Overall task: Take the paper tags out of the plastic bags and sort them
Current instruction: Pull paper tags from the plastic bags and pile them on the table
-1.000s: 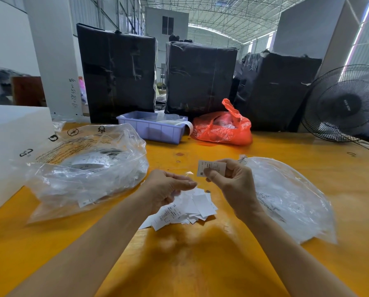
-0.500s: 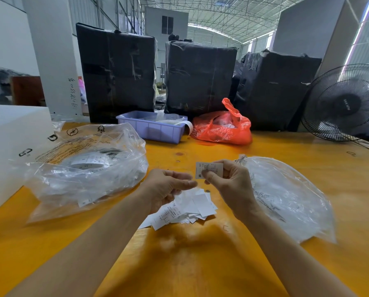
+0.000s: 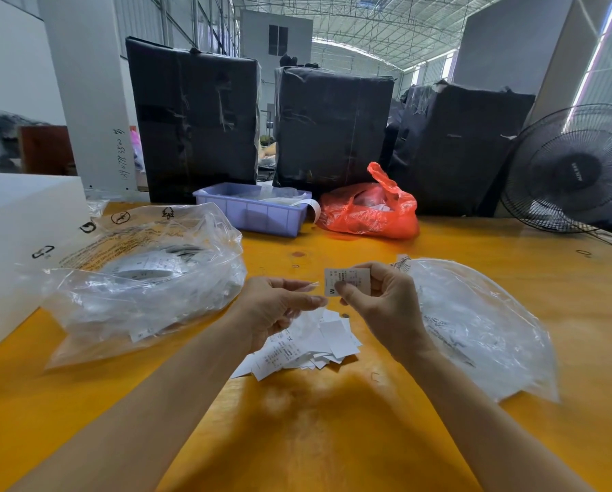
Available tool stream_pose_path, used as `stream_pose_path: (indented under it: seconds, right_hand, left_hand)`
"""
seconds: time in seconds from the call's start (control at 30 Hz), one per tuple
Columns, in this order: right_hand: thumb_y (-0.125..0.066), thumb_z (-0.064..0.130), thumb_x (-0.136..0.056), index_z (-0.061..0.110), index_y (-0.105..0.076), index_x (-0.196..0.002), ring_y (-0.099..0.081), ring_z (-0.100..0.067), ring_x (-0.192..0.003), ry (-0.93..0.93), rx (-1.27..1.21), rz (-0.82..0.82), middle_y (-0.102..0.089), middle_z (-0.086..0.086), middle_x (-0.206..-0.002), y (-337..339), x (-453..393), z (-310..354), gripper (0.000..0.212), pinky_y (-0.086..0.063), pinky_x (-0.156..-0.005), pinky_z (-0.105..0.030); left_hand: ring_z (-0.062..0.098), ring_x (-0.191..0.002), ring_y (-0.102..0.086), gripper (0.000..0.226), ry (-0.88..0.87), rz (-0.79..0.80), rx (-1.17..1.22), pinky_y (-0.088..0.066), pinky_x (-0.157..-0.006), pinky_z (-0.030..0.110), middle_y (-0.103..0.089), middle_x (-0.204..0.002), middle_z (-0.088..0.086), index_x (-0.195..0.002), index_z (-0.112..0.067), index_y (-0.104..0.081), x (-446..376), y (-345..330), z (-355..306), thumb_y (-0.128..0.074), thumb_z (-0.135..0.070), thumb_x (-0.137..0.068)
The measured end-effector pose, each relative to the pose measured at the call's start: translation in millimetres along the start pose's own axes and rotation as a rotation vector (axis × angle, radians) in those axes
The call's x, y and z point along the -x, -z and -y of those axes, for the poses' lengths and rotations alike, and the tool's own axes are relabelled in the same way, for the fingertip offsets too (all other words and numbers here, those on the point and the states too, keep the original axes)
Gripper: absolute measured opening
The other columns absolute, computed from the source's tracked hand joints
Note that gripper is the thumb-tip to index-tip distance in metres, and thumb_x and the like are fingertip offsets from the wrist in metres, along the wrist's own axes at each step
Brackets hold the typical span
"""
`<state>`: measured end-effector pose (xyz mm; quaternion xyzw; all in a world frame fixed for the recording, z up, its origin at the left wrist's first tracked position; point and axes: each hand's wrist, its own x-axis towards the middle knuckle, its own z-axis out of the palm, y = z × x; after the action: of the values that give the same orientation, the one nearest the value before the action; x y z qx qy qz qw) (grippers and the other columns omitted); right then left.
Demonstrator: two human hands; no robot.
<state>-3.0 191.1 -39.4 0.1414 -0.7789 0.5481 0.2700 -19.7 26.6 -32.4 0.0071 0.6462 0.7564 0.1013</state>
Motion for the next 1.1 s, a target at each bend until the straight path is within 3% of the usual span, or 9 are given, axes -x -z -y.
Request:
stream_pose_path:
  seconds: [0.13, 0.37, 0.67, 0.8, 0.9, 0.97, 1.03, 1.1]
  right_hand:
    - [-0.073, 0.004, -0.078, 0.007, -0.066, -0.083, -0.069, -0.023, -0.074, 0.052, 0.099, 0.012, -0.070, -0.010, -0.084, -2.0, 0.6, -3.7, 0.009, -0.059, -0.064, -0.040]
    - [-0.075, 0.007, -0.078, 0.012, -0.064, -0.080, -0.069, -0.023, -0.073, 0.102, 0.128, 0.000, -0.070, -0.009, -0.081, -3.0, 2.0, -3.7, 0.012, -0.058, -0.062, -0.045]
    - [-0.075, 0.004, -0.076, 0.014, -0.065, -0.079, -0.065, -0.027, -0.067, 0.075, 0.151, 0.083, -0.065, 0.002, -0.072, -2.6, 3.0, -2.5, 0.015, -0.054, -0.060, -0.049]
    - [-0.075, 0.002, -0.076, 0.018, -0.063, -0.076, -0.066, -0.029, -0.068, 0.025, 0.135, 0.115, -0.065, -0.002, -0.071, -1.8, 2.4, -3.0, 0.019, -0.054, -0.062, -0.051]
    - [-0.074, 0.000, -0.075, 0.017, -0.064, -0.073, -0.068, -0.024, -0.065, -0.024, 0.088, 0.152, -0.068, -0.009, -0.070, -0.4, 1.4, -2.1, 0.020, -0.056, -0.063, -0.047]
    - [-0.075, 0.001, -0.075, 0.008, -0.065, -0.076, -0.068, -0.017, -0.061, -0.061, 0.047, 0.214, -0.068, -0.013, -0.071, -0.1, 1.6, -1.6, 0.012, -0.056, -0.060, -0.036]
    - [-0.077, 0.004, -0.074, 0.003, -0.065, -0.081, -0.065, -0.012, -0.058, -0.091, 0.031, 0.264, -0.067, -0.011, -0.070, 0.0, 2.3, -0.7, 0.014, -0.052, -0.055, -0.024]
    - [-0.079, 0.006, -0.072, 0.006, -0.064, -0.085, -0.066, -0.013, -0.058, -0.128, 0.019, 0.285, -0.067, -0.009, -0.072, 0.5, 2.3, 0.5, 0.020, -0.052, -0.055, -0.022]
  left_hand:
    - [0.006, -0.040, -0.044, 0.046, 0.000, 0.006, -0.031, -0.034, -0.037, 0.015, -0.066, -0.060, 0.003, -0.086, -0.005, -0.069, 0.4, -0.5, -0.1, -0.084, -0.008, -0.043]
    - [0.002, -0.036, -0.043, 0.031, -0.017, -0.010, -0.133, -0.035, -0.039, 0.014, -0.059, -0.047, -0.005, -0.086, -0.008, -0.068, 0.9, -0.2, 0.4, -0.084, -0.005, -0.060]
    - [0.010, -0.056, -0.049, 0.024, -0.099, -0.072, -0.235, -0.037, -0.055, 0.024, -0.065, -0.062, -0.001, -0.080, -0.014, -0.068, 4.9, 0.3, -1.7, -0.084, -0.009, -0.063]
    - [0.008, -0.057, -0.054, 0.022, -0.134, -0.078, -0.283, -0.036, -0.057, 0.026, -0.067, -0.063, -0.003, -0.077, -0.017, -0.068, 6.7, -0.6, -3.3, -0.084, -0.015, -0.063]
    - [0.004, -0.053, -0.062, 0.020, -0.143, -0.074, -0.293, -0.036, -0.061, 0.025, -0.068, -0.062, -0.004, -0.078, -0.015, -0.067, 7.6, -1.7, -3.5, -0.082, -0.017, -0.065]
    - [0.001, -0.050, -0.064, 0.020, -0.144, -0.060, -0.277, -0.036, -0.062, 0.025, -0.068, -0.057, -0.005, -0.080, -0.013, -0.066, 8.0, -1.6, -3.1, -0.081, -0.015, -0.066]
    - [0.003, -0.050, -0.065, 0.020, -0.139, -0.047, -0.263, -0.042, -0.055, 0.025, -0.069, -0.057, -0.004, -0.083, -0.009, -0.066, 8.7, -1.7, -3.0, -0.079, -0.013, -0.068]
    - [0.006, -0.050, -0.066, 0.019, -0.136, -0.043, -0.245, -0.045, -0.047, 0.016, -0.069, -0.059, -0.003, -0.085, -0.005, -0.066, 9.7, -2.6, -3.5, -0.077, -0.011, -0.071]
